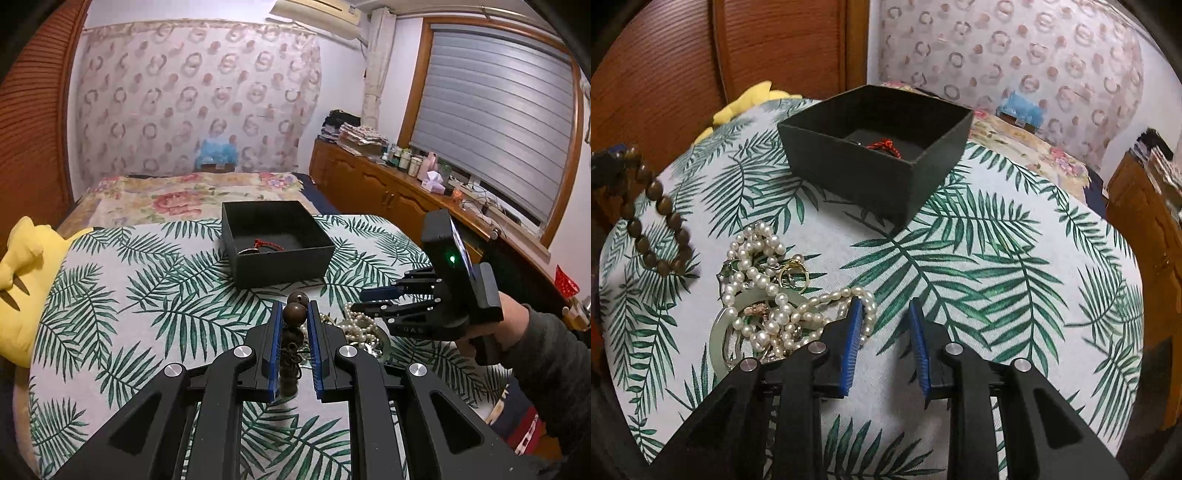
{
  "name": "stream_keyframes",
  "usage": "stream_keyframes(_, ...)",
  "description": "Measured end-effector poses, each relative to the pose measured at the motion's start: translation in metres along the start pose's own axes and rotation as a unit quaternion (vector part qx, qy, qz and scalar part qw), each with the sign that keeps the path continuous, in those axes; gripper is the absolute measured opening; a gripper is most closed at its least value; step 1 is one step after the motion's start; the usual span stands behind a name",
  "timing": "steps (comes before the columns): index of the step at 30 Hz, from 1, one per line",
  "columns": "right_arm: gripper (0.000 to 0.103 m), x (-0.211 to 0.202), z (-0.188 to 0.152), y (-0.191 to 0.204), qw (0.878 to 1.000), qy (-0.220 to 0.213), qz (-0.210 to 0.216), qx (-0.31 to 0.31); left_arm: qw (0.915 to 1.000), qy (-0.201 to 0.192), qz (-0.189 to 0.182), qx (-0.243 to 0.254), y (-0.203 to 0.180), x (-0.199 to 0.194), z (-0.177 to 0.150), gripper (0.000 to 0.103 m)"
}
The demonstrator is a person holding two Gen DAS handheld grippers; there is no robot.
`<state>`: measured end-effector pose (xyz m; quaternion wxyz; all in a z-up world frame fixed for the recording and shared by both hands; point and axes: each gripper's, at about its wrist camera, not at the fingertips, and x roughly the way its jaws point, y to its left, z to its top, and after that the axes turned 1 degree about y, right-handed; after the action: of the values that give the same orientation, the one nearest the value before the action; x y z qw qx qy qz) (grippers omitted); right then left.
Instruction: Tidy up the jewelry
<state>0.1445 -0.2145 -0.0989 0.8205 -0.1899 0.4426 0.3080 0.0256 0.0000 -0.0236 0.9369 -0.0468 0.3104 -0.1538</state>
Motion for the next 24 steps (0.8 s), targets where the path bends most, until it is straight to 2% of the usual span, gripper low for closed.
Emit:
stream_keyframes(2, 0.026, 0.001, 0.002, 0.001, 1.0, -0.001, 0.0, -0.007, 1.0, 0.0, 0.0, -0.001, 0.0, 0.0, -0.001, 0.012)
stream_keyframes(4, 0.007, 0.0, 0.002, 0.006, 1.0, -0.002, -0.004, -0.025, 1.0, 0.001, 0.001, 0.001, 0.0, 0.0, 0.001, 0.012)
stream_keyframes(5, 0.006, 0.0, 0.001, 0.009, 0.999, -0.002, -0.017, -0.033, 1.0, 0.001, 0.001, 0.002, 0.0, 0.0, 0.001, 0.012)
stream_keyframes(8, 0.005, -0.003, -0.001, 0.013, 0.999, -0.005, -0.025, -0.039, 1.0, 0.0, 0.002, 0.002, 0.0, -0.001, 0.001, 0.012)
stream_keyframes(11, 0.005, -0.016, -0.002, 0.009, 0.999, -0.03, -0.029, -0.022, 1.0, -0.005, 0.003, -0.001, 0.002, -0.002, 0.005, 0.012)
stream_keyframes(18, 0.005, -0.075, 0.014, 0.01, 0.994, -0.107, -0.03, -0.014, 0.9998, -0.017, 0.012, 0.008, 0.004, -0.005, 0.019, 0.012)
stream_keyframes(24, 0.005, -0.113, 0.032, 0.008, 0.988, -0.15, -0.031, -0.014, 0.9993, -0.027, 0.015, 0.02, 0.003, -0.008, 0.038, 0.012)
